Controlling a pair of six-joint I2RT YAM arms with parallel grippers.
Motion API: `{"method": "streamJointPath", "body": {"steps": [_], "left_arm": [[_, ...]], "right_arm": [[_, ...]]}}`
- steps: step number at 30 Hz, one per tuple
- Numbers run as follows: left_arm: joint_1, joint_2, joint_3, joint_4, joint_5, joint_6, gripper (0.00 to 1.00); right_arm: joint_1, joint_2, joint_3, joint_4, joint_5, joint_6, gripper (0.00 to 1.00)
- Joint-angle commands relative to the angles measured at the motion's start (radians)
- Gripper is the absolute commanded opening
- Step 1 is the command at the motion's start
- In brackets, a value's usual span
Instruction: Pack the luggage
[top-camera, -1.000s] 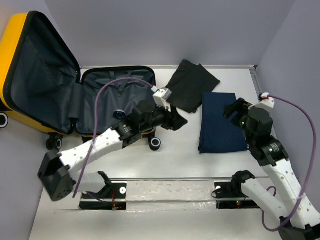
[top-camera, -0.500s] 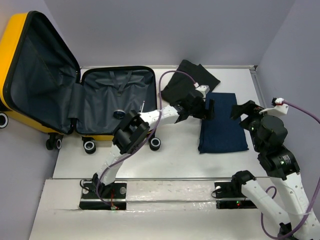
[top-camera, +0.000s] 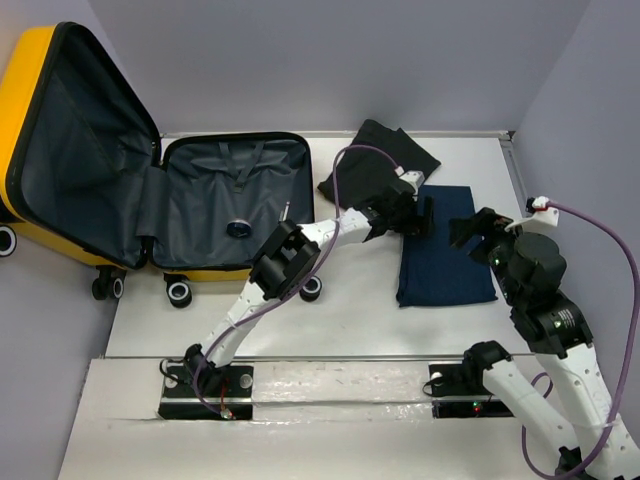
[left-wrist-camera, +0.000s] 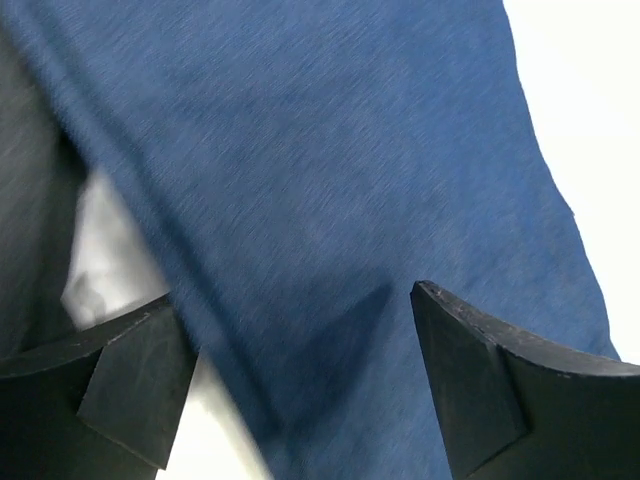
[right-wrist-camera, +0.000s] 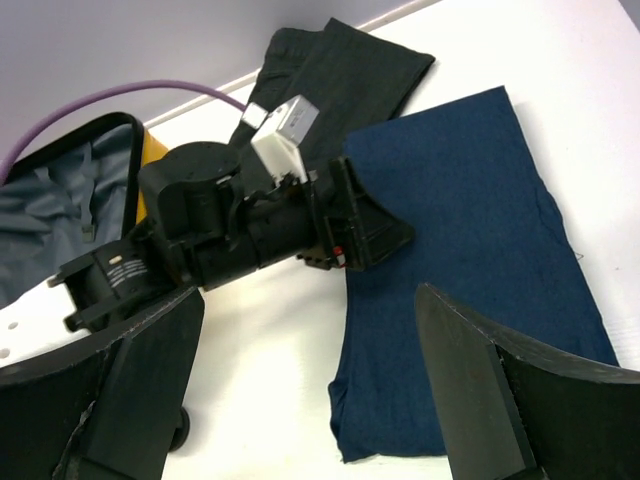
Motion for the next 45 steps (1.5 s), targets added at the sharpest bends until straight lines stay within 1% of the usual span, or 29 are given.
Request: {"method": "streamJointPath", "body": {"steps": [1,2,3,4,5,7,8,10,11,14,15,16,20,23,28,29,31,37,39,43,45], "left_arm": [[-0.015,0.097,0.093,-0.01,0.072,-0.049,0.94],[-0.018,0.104,0.095,0.016,0.075,-0.059,0.92],[-0.021,0.101,0.075,0.041,0.075,-0.068,0.86],[-0.021,0.098,0.056,0.102,0.073,-0.097,0.83],[-0.021,0.096,0.023,0.13,0.075,-0.111,0.77],[-0.023,0.108,0.019,0.176,0.081,-0.137,0.71],[-0.023,0.116,0.018,0.187,0.081,-0.157,0.62],[-0.028,0.13,0.018,0.222,0.083,-0.169,0.51],[-0.029,0.131,0.015,0.234,0.083,-0.175,0.4],[-0.035,0.145,0.024,0.254,0.089,-0.186,0.22],[-0.037,0.147,0.033,0.253,0.089,-0.187,0.13],[-0.037,0.148,0.033,0.254,0.087,-0.189,0.07],[-0.037,0.11,0.004,0.276,0.099,-0.172,0.06],[-0.038,0.033,-0.04,0.325,0.132,-0.148,0.06],[-0.067,-0.141,-0.095,0.351,0.093,-0.036,0.06],[-0.069,-0.171,-0.14,0.363,0.092,-0.014,0.06],[-0.067,-0.25,-0.204,0.4,0.086,0.004,0.06],[-0.048,-0.433,-0.29,0.42,0.099,0.07,0.06],[-0.018,-0.479,-0.335,0.42,0.104,0.07,0.06],[0.074,-0.635,-0.457,0.409,0.08,0.073,0.06],[0.168,-0.689,-0.537,0.383,0.082,0.06,0.06]], "right_arm": [[-0.003,-0.003,-0.021,0.074,-0.038,-0.019,0.92],[-0.003,-0.005,-0.026,0.077,-0.041,-0.017,0.92],[-0.003,-0.006,-0.035,0.079,-0.05,-0.016,0.92],[-0.003,-0.011,-0.038,0.082,-0.055,-0.014,0.92],[-0.003,-0.014,-0.043,0.085,-0.059,-0.013,0.92],[-0.003,-0.029,-0.05,0.088,-0.067,-0.01,0.92],[-0.003,-0.036,-0.052,0.088,-0.066,-0.011,0.92],[-0.003,-0.051,-0.049,0.088,-0.067,-0.017,0.91],[-0.003,-0.054,-0.047,0.088,-0.07,-0.017,0.91],[-0.003,-0.056,-0.04,0.088,-0.086,-0.019,0.92],[-0.003,-0.049,-0.035,0.088,-0.087,-0.02,0.91],[-0.003,-0.046,-0.034,0.088,-0.089,-0.023,0.92],[-0.003,-0.051,-0.034,0.087,-0.075,-0.029,0.91],[-0.003,-0.072,-0.031,0.088,-0.049,-0.031,0.92],[-0.003,-0.086,-0.03,0.087,0.008,-0.051,0.92],[-0.003,-0.092,-0.032,0.087,0.016,-0.052,0.91],[-0.003,-0.111,-0.032,0.088,0.026,-0.049,0.91],[-0.003,-0.131,-0.03,0.085,0.033,-0.049,0.92],[-0.003,-0.137,-0.029,0.084,0.033,-0.048,0.91],[-0.003,-0.14,-0.027,0.079,0.016,-0.048,0.91],[-0.003,-0.141,-0.029,0.078,0.014,-0.043,0.91]]}}
